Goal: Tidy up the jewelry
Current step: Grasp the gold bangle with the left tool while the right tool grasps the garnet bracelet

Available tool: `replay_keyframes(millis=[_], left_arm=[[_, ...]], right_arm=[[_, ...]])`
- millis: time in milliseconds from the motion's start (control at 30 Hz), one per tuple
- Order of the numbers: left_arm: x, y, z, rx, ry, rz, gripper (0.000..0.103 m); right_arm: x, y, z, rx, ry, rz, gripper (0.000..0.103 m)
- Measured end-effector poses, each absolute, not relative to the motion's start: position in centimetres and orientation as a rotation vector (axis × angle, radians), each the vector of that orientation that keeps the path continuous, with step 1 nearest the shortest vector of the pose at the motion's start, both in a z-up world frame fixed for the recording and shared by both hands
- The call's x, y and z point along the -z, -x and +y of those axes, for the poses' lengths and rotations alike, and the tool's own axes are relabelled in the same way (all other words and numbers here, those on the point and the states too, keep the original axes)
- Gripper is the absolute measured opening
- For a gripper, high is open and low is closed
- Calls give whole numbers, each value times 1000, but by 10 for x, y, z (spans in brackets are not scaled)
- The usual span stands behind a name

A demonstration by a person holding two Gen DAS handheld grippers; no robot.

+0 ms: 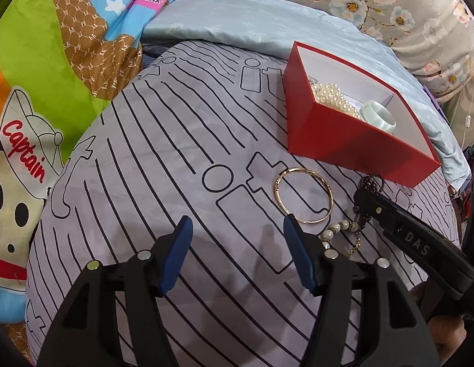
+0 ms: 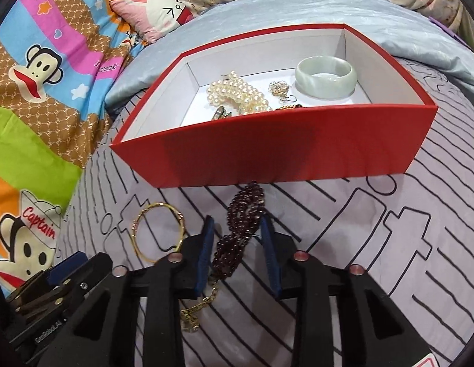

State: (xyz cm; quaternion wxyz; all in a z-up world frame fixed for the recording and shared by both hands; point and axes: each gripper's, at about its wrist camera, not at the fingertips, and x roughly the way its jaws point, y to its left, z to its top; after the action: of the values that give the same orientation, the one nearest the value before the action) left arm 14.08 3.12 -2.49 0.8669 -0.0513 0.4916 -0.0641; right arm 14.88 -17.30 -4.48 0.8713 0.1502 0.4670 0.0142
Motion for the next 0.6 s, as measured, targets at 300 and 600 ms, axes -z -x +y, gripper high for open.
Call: replay_keyframes(millis=[300, 600], left_arm=[[30, -151, 17, 191, 141, 1050, 59], [40, -168, -10, 194, 82, 1022, 40]], right_arm=[[36, -127, -190, -9, -294, 961, 4], [37, -107, -203, -11, -304, 976, 3]])
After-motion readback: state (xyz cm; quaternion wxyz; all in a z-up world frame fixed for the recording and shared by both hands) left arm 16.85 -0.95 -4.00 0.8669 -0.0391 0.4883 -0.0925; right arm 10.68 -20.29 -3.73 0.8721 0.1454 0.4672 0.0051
